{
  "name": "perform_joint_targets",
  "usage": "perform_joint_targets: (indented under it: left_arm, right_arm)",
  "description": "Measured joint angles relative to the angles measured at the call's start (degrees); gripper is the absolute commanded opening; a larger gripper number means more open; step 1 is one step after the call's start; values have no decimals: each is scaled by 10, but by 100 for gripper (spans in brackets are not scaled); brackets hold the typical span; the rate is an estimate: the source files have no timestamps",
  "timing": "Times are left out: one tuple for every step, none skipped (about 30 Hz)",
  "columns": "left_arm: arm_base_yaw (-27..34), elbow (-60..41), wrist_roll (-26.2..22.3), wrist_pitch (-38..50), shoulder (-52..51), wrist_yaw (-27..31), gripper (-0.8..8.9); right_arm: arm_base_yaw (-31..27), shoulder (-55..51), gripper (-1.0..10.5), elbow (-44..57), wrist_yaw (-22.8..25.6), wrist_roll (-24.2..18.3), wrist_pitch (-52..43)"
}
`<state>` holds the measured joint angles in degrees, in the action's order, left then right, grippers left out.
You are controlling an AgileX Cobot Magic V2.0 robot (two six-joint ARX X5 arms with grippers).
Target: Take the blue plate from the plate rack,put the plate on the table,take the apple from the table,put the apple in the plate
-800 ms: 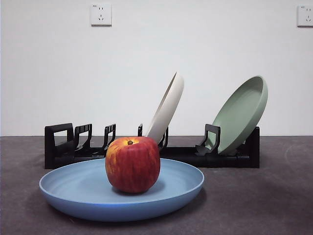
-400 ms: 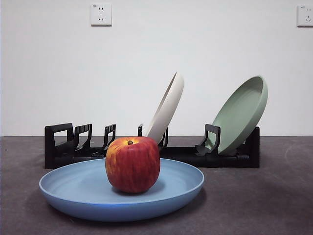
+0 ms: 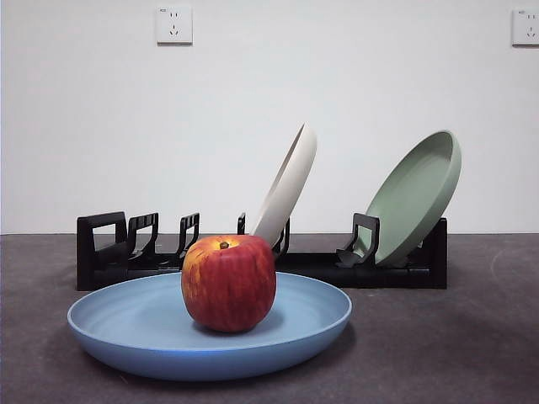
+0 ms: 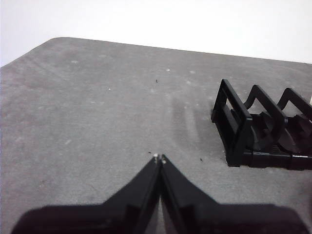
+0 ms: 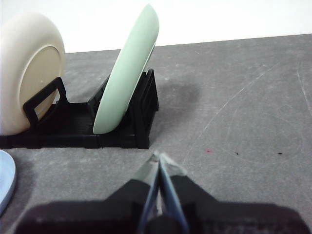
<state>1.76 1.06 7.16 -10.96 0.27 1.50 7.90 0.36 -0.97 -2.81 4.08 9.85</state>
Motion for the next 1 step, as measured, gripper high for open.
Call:
perform_joint_targets:
  left_arm:
    - [0,0,0,0,0,0,-3]
  right_arm:
    - [0,0,1,0,0,0,0]
